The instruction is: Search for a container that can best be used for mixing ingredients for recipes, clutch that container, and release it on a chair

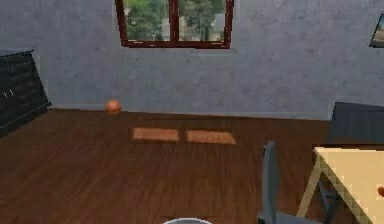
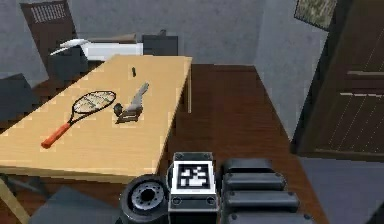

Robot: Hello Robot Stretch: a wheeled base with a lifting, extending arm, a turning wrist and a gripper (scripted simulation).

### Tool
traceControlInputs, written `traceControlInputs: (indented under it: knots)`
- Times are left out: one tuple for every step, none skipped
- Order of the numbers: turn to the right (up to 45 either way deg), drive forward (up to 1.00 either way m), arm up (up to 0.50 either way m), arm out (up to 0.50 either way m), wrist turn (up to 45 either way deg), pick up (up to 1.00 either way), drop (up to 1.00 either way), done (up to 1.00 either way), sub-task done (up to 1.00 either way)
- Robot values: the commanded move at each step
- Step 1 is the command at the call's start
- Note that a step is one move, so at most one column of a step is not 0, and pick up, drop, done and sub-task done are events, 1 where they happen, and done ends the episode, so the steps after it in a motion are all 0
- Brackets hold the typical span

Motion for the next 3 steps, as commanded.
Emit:
traceControlInputs:
  knots:
    - [-30.0,0.0,0.0,0.0,0.0,0.0,0.0,0.0,0.0]
    - [0.0,0.0,0.0,0.48,0.0,0.0,0.0,0.0,0.0]
    - [0.0,0.0,0.0,0.0,45.0,0.0,0.0,0.0,0.0]
